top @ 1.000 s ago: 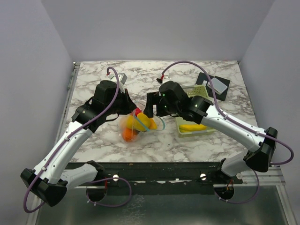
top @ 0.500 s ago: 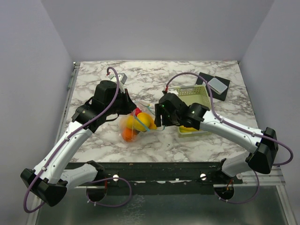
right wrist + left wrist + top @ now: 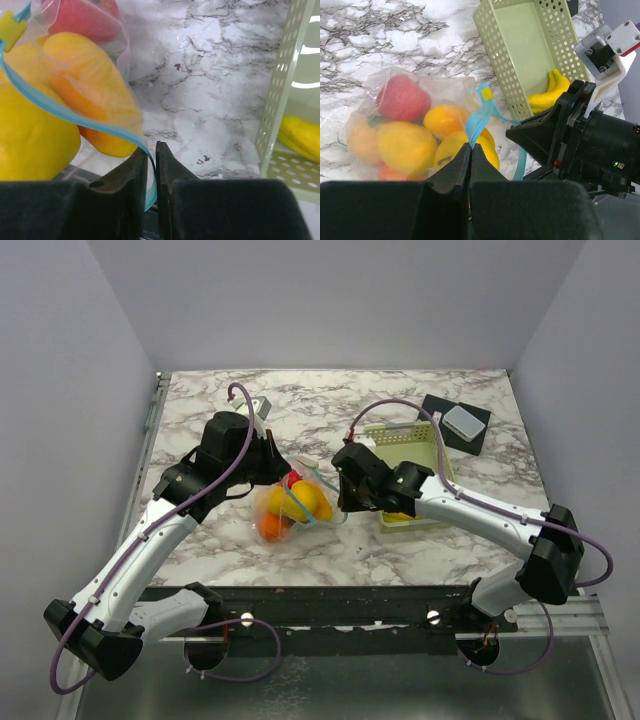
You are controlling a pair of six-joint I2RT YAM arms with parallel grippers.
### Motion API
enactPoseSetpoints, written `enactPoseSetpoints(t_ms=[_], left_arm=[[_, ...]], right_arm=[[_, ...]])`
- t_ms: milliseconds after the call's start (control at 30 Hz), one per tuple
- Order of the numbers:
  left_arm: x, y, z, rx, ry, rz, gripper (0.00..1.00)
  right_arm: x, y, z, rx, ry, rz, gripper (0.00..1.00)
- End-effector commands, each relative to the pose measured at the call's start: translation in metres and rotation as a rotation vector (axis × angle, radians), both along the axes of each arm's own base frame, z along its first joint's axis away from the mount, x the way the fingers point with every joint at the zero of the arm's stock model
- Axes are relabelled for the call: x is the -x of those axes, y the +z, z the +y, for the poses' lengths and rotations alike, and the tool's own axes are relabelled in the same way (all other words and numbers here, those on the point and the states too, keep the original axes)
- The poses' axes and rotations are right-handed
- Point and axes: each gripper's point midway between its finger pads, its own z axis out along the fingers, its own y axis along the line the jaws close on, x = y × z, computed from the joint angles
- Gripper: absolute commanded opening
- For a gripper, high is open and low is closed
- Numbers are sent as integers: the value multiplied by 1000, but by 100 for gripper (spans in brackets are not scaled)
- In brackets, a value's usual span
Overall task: Place the food in the zip-top bag and seal the zipper
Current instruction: Adjust the zipper food storage bag at the center of the board.
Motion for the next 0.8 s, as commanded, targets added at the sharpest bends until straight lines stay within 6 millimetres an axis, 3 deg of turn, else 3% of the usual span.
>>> enactPoseSetpoints(t_ms=[0, 400, 600, 767], left_arm=[[2, 18, 1, 27, -3, -46, 0], [3, 22, 15, -53, 11, -68, 0], [7, 24, 27, -111, 24, -71, 0], [10, 2, 37, -189, 25, -28, 0]], right_arm=[[-10, 9, 10, -14, -1, -40, 3], [-28, 89, 10, -38, 30, -203, 1], [-30, 107, 9, -34, 45, -229, 1], [-29, 117, 7, -41, 50, -241, 1]])
